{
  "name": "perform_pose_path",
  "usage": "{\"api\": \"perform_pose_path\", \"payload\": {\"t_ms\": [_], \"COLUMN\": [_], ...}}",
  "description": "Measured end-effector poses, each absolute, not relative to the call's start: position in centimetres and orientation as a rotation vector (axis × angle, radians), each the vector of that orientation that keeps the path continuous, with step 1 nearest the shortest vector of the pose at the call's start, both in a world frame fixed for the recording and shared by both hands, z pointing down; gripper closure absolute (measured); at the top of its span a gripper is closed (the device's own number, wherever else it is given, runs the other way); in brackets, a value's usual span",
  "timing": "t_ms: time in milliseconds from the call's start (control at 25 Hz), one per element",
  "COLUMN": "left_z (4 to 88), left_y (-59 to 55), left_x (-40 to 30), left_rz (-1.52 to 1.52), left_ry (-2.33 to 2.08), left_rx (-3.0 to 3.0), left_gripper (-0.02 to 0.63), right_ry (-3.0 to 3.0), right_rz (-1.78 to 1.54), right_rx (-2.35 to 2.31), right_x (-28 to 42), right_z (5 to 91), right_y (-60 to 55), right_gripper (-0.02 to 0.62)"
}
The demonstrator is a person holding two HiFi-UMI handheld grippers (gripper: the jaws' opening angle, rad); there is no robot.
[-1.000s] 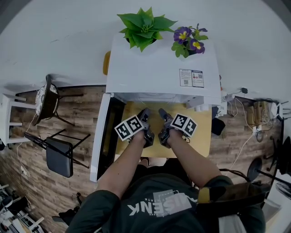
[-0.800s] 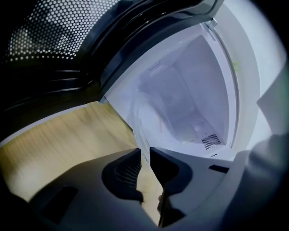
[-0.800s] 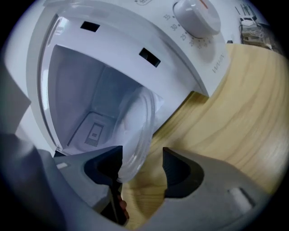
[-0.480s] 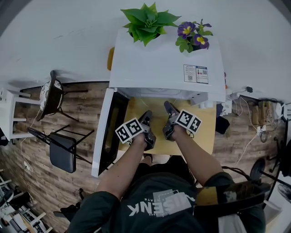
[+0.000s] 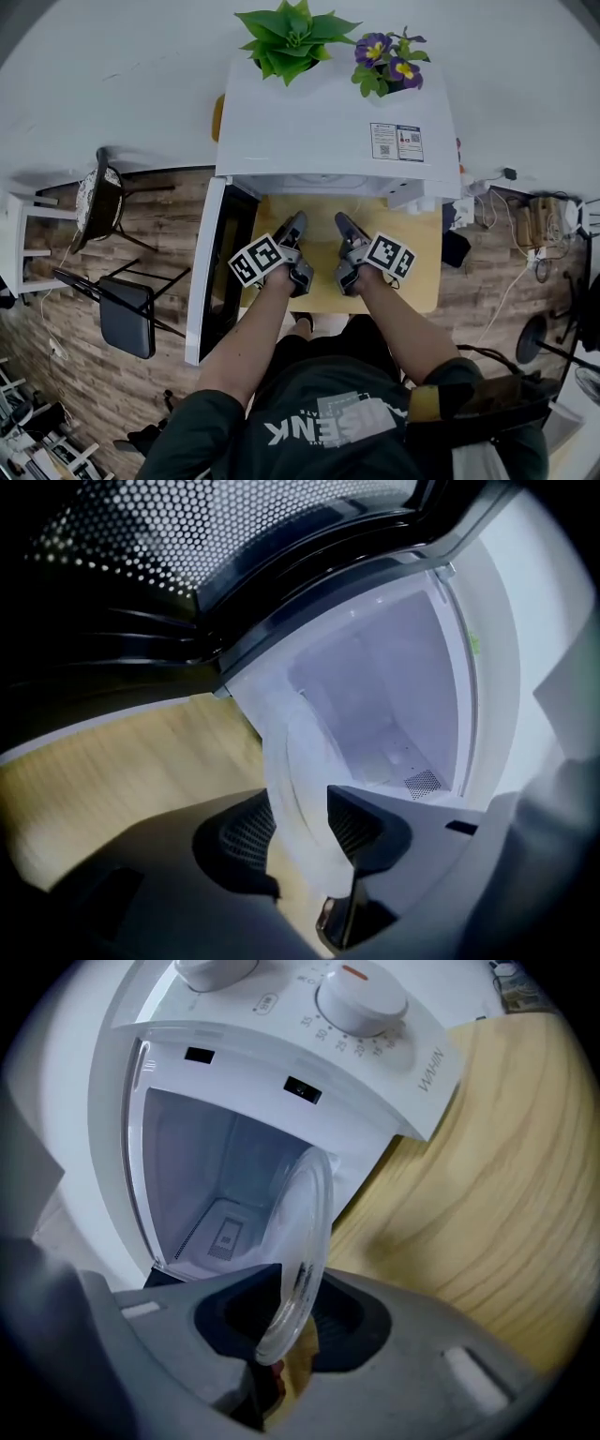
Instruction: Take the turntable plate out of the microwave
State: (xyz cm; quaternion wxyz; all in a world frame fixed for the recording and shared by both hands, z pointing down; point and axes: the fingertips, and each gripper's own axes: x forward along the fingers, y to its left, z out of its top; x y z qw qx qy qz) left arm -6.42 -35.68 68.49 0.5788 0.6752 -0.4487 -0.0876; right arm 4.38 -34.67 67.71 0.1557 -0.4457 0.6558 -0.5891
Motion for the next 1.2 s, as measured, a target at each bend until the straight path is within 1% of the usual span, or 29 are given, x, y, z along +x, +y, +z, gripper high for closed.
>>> {"api": "perform_pose_path", "payload": {"t_ms": [120,160,200,440,880,1200], "left_z": [68.8,69.0,69.2,69.5,67.5,65.9], "left_y": [-36.2,-36.1,-35.9,-34.2,-30.7,-30.6], "left_x": [-6.5,-6.4,-6.4,-6.1,-6.3,-7.0], "left_rz": [-0.194,-0.182,-0.176,-0.192,-0.22,-0.245], "left_ry": [-1.035,-1.03,-1.024,-0.999,-0.971,-0.936], "left_rx": [1.591,1.596,1.596,1.595,1.675,1.706], "left_gripper": [0.434,0.438,0.454,0.469,0.499,0.506], "right_ry": [1.879,1.88,1.879,1.881,1.98,2.069], "right_rz": [-1.708,-1.714,-1.721,-1.743,-1.62,-1.534], "right_rx": [-1.241,-1.236,-1.233,-1.231,-1.222,-1.228], "right_x": [4.3,4.3,4.2,4.4,4.3,3.7], "right_z": [67.9,68.0,68.2,68.6,66.4,64.5], "right_y": [-33.5,-33.1,-32.6,-30.6,-27.9,-28.3], "right_gripper": [0.503,0.503,0.503,0.503,0.503,0.491]}}
